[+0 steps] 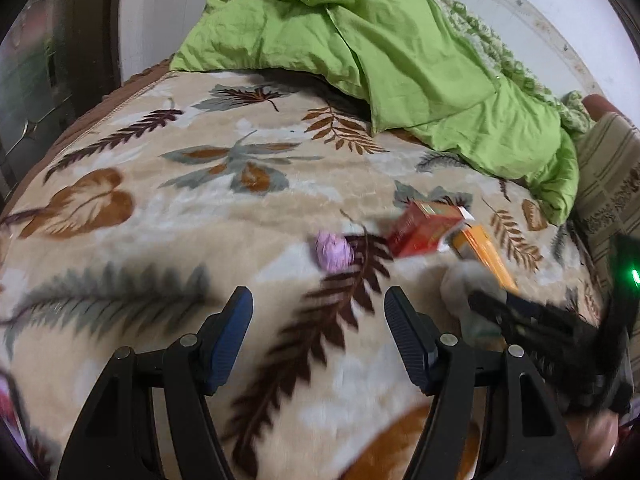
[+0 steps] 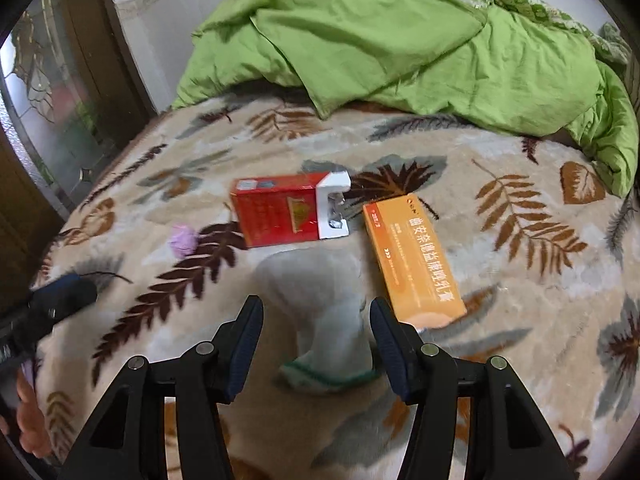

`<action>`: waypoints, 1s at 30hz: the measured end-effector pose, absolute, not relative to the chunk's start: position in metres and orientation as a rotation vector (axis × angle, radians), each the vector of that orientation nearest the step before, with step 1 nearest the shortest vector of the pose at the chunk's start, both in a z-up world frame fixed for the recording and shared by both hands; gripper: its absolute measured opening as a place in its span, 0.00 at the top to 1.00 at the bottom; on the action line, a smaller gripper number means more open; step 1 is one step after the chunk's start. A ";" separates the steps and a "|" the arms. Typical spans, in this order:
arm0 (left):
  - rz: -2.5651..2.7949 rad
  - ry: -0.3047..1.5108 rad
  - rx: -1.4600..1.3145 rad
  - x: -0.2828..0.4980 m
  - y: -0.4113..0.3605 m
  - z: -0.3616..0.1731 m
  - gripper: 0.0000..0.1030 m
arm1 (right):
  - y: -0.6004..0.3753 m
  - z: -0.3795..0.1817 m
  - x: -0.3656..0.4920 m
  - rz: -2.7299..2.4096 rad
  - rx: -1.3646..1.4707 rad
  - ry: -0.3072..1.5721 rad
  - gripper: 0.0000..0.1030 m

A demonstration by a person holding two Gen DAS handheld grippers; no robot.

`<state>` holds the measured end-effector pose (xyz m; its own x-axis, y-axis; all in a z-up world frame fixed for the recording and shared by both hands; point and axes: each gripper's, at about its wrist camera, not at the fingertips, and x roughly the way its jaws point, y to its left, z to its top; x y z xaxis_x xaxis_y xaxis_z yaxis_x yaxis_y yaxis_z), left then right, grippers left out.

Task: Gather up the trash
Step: 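Grasp the pink wrapper with the left gripper while the right grasps the white glove, then carry the pink wrapper and white glove to the red basket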

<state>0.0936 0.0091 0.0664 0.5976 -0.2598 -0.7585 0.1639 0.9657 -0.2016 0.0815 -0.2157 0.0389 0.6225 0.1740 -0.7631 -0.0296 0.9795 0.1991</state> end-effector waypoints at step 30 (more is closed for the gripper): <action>-0.301 0.776 0.035 0.000 -0.028 0.078 0.77 | -0.223 0.085 -0.080 0.124 0.358 0.745 0.79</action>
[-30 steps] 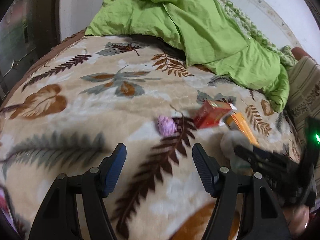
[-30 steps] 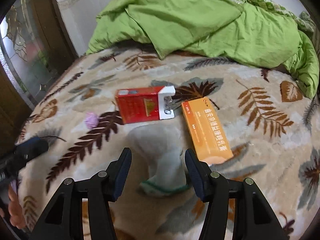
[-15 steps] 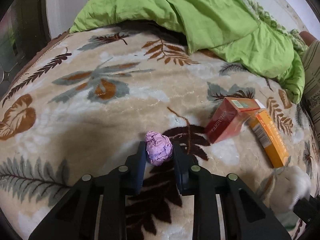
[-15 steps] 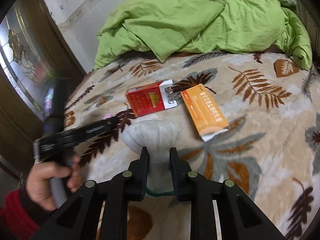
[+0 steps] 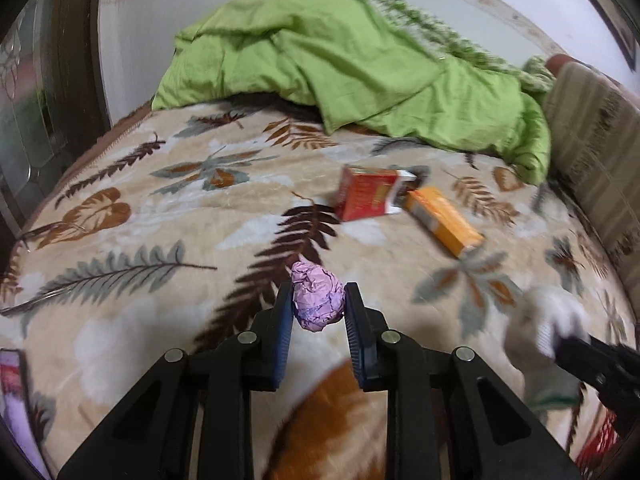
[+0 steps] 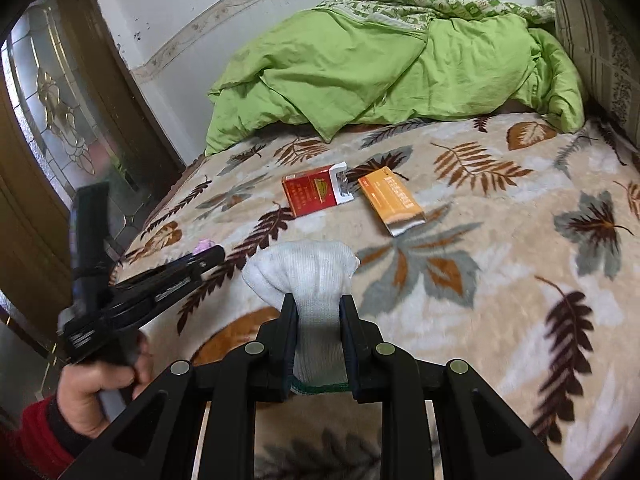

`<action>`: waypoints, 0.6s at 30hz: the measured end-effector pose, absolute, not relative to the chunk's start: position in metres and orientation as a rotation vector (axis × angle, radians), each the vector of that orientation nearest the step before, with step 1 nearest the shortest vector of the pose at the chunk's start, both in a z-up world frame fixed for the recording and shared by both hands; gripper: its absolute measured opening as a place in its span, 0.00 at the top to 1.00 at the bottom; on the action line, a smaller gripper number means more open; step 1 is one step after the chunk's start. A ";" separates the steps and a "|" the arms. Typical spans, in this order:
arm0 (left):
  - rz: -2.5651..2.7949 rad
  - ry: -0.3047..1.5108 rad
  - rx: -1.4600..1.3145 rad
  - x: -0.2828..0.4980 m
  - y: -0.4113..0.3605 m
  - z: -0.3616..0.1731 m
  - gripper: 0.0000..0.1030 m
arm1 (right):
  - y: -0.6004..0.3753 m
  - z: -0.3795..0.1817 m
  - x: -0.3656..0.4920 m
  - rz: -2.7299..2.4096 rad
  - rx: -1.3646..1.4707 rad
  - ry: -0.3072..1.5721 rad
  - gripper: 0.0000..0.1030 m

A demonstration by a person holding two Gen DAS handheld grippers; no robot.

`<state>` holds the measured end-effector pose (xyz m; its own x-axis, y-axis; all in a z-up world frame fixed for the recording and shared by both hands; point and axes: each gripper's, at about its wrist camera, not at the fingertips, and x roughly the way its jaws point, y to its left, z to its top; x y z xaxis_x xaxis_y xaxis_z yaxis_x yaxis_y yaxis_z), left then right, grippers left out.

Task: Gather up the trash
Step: 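Carry the pink wrapper and white glove to the red basket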

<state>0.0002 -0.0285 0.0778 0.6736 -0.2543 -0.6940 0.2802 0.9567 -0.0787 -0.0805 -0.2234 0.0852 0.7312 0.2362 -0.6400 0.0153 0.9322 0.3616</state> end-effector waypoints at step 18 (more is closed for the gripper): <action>-0.350 0.687 0.125 -0.078 -0.041 0.112 0.77 | -0.218 0.107 -0.136 0.106 0.349 0.728 0.79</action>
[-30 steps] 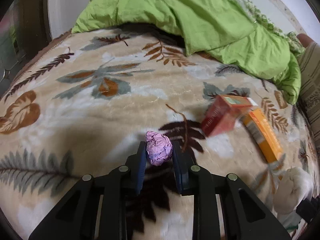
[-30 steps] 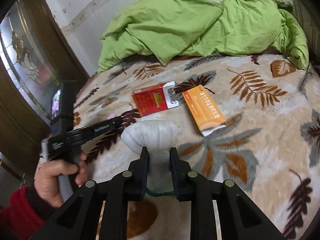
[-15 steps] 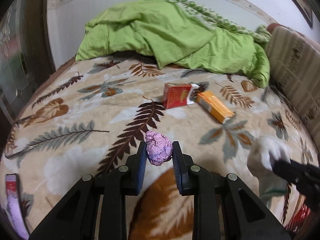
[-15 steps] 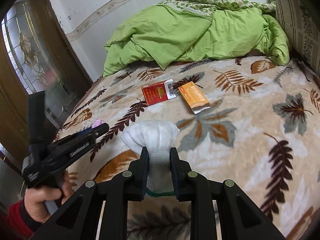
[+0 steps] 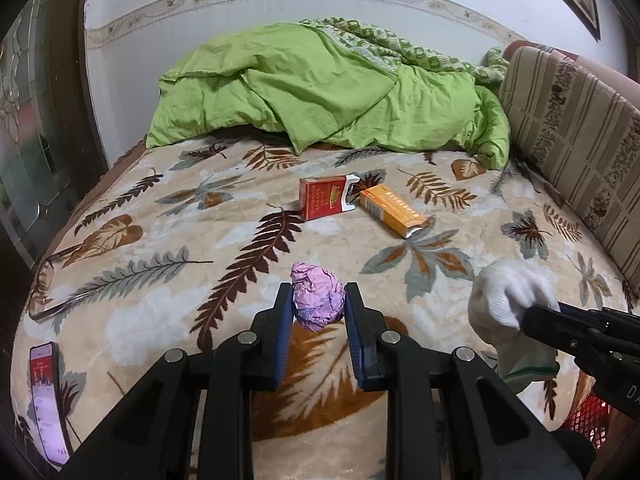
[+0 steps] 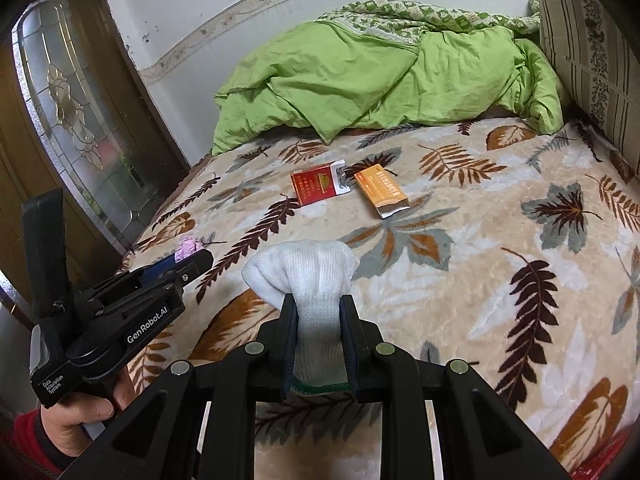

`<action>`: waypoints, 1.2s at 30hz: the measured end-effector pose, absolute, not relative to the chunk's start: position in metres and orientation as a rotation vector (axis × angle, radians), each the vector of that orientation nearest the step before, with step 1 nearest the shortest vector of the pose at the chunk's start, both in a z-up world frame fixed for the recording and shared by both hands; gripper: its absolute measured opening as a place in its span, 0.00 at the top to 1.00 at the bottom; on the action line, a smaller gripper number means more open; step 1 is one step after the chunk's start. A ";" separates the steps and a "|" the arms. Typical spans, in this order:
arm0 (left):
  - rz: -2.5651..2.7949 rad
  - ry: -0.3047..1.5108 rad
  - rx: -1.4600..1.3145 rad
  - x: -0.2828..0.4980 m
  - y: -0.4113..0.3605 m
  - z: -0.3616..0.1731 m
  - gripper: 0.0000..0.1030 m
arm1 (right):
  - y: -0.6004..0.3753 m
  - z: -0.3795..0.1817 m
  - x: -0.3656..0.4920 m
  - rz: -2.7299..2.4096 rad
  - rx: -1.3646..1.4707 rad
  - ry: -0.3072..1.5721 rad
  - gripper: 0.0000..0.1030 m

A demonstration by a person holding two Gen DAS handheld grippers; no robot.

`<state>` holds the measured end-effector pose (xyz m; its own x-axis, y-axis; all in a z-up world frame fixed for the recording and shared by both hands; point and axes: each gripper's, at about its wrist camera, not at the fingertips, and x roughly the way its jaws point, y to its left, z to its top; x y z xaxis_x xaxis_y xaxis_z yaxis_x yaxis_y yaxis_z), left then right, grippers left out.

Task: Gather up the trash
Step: 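Carry the pink wrapper and white glove to the red basket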

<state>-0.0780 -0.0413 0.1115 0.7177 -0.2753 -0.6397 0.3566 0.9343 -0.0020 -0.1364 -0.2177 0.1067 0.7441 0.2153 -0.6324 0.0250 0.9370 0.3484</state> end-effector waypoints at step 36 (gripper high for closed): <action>-0.523 0.621 0.176 -0.142 -0.085 0.147 0.77 | -0.247 0.129 -0.203 0.034 0.430 0.677 0.79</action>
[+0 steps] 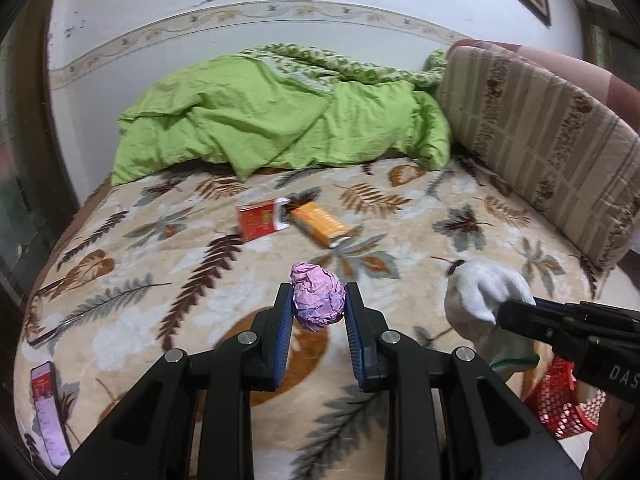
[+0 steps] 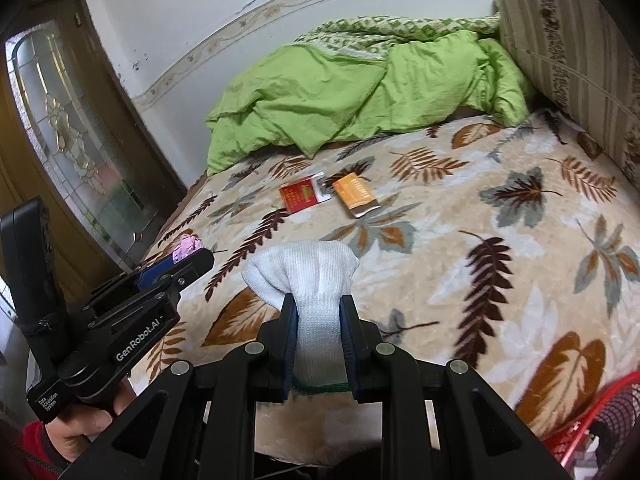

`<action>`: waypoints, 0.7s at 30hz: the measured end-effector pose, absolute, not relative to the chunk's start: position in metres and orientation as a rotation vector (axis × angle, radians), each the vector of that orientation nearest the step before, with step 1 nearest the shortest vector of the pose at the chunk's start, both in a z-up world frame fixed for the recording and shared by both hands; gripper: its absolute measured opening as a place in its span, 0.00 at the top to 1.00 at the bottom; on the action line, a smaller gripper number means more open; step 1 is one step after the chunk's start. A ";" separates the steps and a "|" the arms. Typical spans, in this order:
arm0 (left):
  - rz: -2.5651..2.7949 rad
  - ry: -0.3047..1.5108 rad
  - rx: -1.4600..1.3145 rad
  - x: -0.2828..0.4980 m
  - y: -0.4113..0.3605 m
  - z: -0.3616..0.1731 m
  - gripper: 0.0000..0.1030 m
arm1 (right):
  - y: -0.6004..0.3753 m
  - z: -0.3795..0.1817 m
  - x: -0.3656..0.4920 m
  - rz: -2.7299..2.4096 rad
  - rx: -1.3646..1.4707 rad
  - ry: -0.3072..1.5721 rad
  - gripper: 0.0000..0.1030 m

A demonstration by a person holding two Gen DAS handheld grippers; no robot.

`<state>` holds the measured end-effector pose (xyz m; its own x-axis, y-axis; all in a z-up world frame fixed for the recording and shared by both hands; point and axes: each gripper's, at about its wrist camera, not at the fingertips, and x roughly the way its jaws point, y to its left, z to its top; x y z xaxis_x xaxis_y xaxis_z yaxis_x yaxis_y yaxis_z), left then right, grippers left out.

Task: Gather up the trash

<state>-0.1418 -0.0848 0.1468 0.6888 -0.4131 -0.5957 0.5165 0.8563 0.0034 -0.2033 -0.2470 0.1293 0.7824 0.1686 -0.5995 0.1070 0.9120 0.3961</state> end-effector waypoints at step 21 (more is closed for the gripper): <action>-1.058 0.725 0.248 -0.241 -0.236 0.156 0.77 | -0.409 0.131 -0.401 -0.449 0.661 0.582 0.79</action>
